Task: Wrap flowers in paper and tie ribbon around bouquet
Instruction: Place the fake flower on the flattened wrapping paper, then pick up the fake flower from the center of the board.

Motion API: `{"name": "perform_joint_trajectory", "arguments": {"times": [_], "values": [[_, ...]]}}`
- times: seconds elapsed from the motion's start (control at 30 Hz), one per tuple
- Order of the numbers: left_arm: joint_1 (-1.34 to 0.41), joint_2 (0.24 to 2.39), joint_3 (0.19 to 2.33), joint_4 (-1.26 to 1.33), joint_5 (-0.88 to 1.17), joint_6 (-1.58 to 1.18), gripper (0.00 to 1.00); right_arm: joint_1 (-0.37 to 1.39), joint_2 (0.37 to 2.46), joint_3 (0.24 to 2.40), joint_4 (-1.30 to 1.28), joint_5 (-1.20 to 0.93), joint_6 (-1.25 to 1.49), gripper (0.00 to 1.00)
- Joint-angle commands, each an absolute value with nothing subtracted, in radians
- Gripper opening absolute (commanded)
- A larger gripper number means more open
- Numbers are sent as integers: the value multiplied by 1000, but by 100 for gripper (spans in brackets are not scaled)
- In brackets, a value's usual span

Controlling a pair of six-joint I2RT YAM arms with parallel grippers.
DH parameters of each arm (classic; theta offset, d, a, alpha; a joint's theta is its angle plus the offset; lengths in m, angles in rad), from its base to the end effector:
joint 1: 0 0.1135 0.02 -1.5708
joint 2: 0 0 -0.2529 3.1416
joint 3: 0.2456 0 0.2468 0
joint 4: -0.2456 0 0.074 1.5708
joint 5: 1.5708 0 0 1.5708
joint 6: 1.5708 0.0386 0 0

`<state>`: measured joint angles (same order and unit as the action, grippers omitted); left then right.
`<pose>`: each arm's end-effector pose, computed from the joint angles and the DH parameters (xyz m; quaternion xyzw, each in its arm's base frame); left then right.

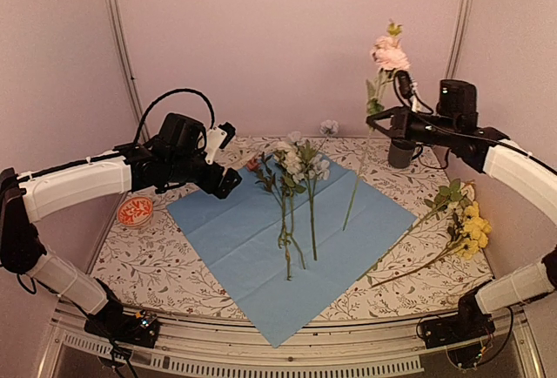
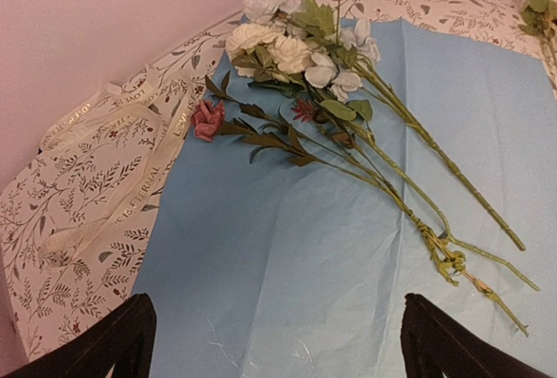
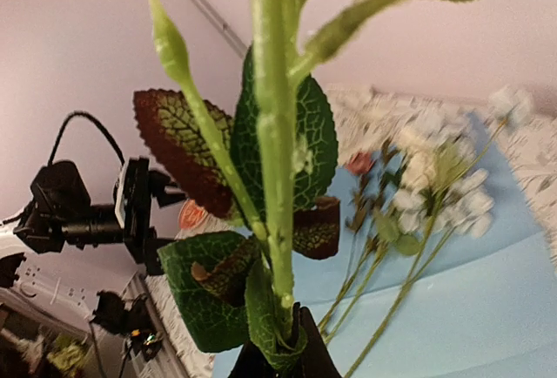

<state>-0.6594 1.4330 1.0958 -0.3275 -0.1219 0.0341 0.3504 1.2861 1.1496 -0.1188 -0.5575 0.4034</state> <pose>0.2553 -0.1920 0.2722 0.2799 0.8531 -0.0823 0.4326 0.2725 0.1213 0.3561 -0.1480 0.7650 0.4188 0.4663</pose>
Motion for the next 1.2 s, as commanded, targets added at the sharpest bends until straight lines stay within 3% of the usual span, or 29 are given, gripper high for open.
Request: {"name": "perform_joint_trajectory", "arguments": {"times": [0.0, 0.23, 0.47, 0.53, 0.67, 0.87, 1.0, 1.07, 1.17], "values": [[-670, 1440, 1083, -323, -131, 44, 99, 539, 1563, 1327, -222, -619, 555, 0], [-673, 1442, 1083, -323, -131, 45, 99, 655, 2098, 1761, -482, -578, 593, 0], [-673, 1449, 1081, -323, -127, 44, 99, 669, 2305, 1882, -492, -516, 617, 1], [-673, 1453, 1082, -323, -125, 44, 99, 669, 2316, 1885, -495, -505, 616, 9], [-673, 1458, 1082, -324, -120, 43, 99, 670, 2292, 1894, -537, -473, 575, 27], [-675, 1458, 1082, -324, -123, 45, 99, 641, 2139, 1868, -738, -252, 453, 41], [-675, 1454, 1081, -324, -125, 46, 99, 590, 1883, 1642, -779, 72, 445, 46], [-675, 1451, 1082, -324, -125, 46, 99, 554, 1745, 1484, -754, 200, 474, 57], [-676, 1446, 1083, -325, -124, 46, 99, 442, 1550, 1227, -668, 201, 542, 58]]}}
